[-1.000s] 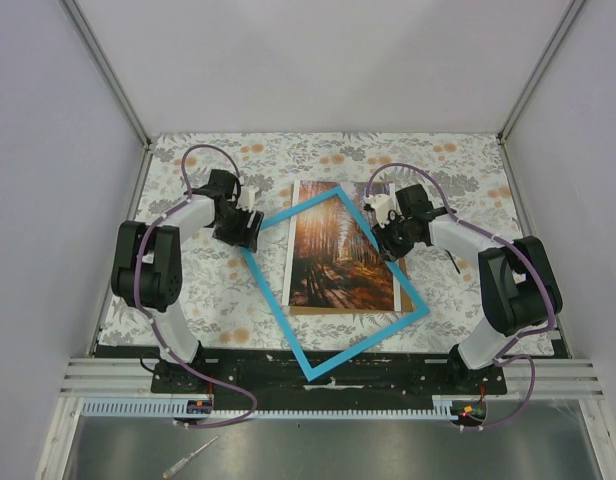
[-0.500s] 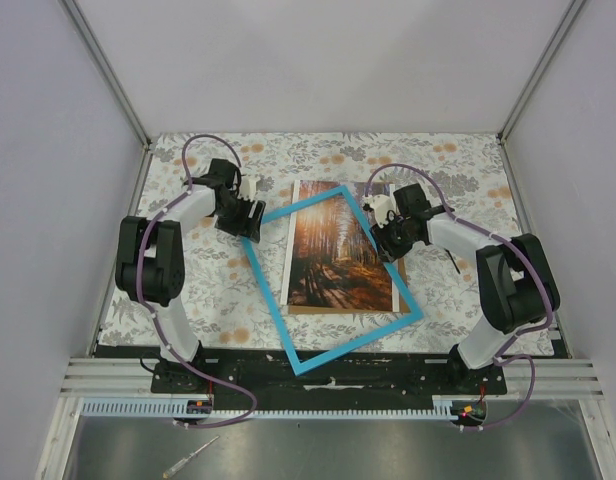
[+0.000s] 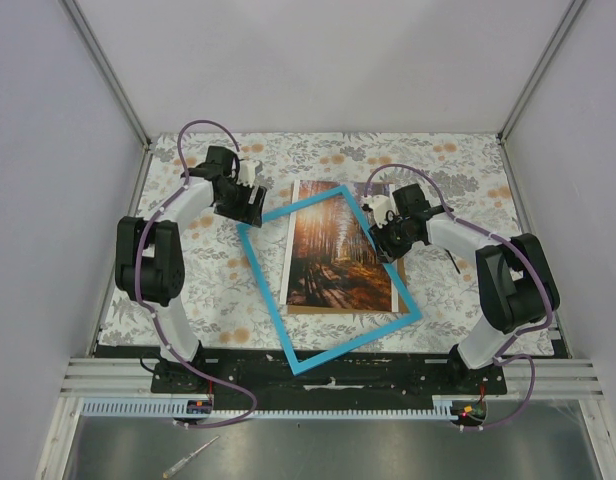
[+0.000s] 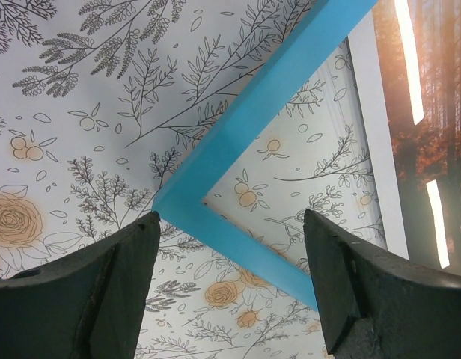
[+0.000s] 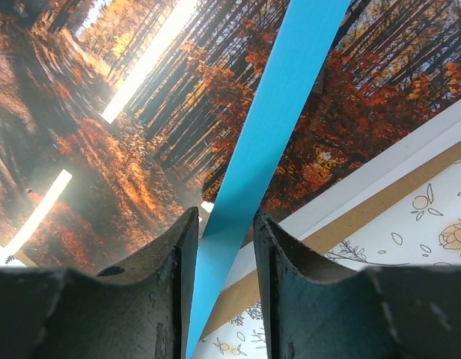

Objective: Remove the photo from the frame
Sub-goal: Pick up the photo frame item from the photo frame.

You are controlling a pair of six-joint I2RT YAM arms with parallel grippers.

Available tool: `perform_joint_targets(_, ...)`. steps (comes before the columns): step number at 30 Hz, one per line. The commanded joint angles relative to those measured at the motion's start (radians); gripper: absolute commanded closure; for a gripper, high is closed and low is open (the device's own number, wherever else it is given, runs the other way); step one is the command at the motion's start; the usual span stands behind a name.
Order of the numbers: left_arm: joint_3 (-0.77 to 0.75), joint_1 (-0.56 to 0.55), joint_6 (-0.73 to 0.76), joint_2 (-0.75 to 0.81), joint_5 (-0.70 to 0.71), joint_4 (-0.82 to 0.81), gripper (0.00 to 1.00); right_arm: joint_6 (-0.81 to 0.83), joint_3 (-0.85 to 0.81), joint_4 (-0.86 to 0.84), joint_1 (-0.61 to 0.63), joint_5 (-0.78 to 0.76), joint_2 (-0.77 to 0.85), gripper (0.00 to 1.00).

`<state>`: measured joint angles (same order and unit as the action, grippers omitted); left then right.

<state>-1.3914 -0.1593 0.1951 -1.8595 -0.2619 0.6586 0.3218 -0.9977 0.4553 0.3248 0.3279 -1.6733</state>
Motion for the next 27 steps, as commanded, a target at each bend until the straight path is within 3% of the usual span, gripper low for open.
perform_joint_targets(1,-0.037,0.0,0.013,-0.004,0.027,-0.022,0.16,-0.006,-0.038,-0.001,0.01,0.04,-0.003,0.57)
perform_joint_targets(11,-0.078,-0.003,0.036,-0.026,0.044,-0.004,0.16,-0.001,-0.038,0.0,0.01,0.051,0.004,0.56)
perform_joint_targets(27,-0.103,-0.06,0.067,-0.133,0.303,-0.071,0.16,0.005,-0.038,0.009,0.01,0.072,0.021,0.55)
